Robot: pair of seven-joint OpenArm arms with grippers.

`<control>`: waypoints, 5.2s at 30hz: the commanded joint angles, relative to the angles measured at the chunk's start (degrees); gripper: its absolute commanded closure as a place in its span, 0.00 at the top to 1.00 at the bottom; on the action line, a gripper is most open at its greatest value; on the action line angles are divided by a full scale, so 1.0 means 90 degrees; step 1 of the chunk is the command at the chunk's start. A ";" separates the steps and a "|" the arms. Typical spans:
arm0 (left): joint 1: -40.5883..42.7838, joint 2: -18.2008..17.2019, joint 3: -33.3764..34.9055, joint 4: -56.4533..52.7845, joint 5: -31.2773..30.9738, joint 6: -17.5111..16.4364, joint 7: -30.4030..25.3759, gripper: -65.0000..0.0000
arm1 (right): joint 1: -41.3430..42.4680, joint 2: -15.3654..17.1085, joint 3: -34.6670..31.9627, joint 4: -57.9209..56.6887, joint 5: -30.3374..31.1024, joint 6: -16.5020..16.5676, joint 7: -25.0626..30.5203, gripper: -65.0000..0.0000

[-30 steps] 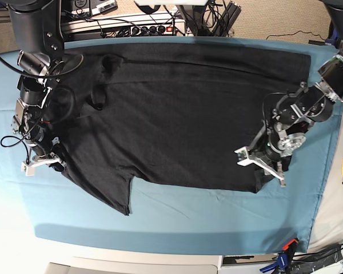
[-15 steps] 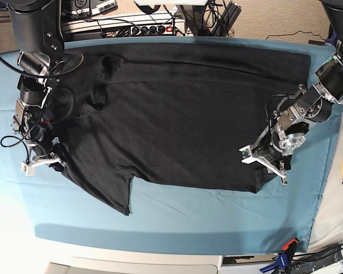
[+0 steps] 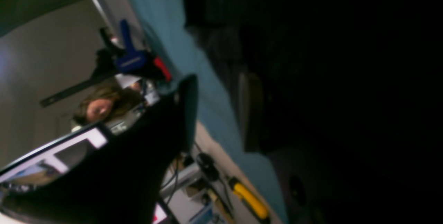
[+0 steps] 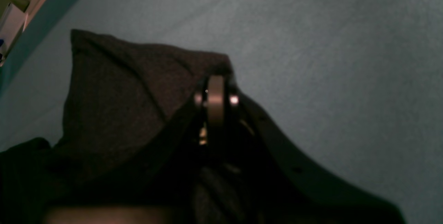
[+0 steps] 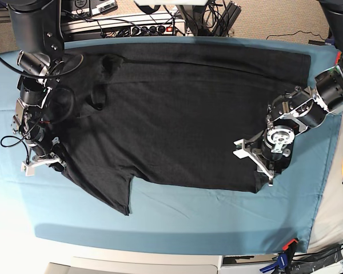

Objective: Fold the T-shirt properly
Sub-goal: 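Move the left gripper to the other hem corner and grasp it, then lift both hem corners and pull them toward the shoulder edge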

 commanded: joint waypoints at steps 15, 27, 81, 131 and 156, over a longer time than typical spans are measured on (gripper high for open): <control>-0.0175 -0.0046 -0.0058 -0.0522 -0.0457 -0.0049 -0.0277 0.34 | 0.0109 0.0078 -0.0005 0.0066 -0.0112 -0.0032 -0.0056 0.00; -0.0175 0.0206 -0.0058 -0.0804 -0.0355 -0.0022 -0.0338 0.34 | 0.0107 0.0078 -0.0005 0.0066 -0.0112 -0.0032 -0.0056 0.00; -0.0636 0.0478 -0.0850 -0.1508 -0.1246 0.0515 -0.0444 0.00 | 0.0104 0.0080 -0.0005 0.0066 -0.0112 -0.0032 -0.0104 0.00; -0.0588 -0.1044 -0.5445 -0.1508 -0.7890 -0.3728 0.1962 0.00 | -0.0894 0.0663 -0.0005 0.2526 0.1911 0.0766 -0.2047 0.00; -0.0180 -0.1751 -0.5445 -0.1508 -0.9265 -0.4058 0.3201 0.00 | -0.3478 0.1054 0.0007 0.5061 0.2628 0.0766 -0.2492 0.00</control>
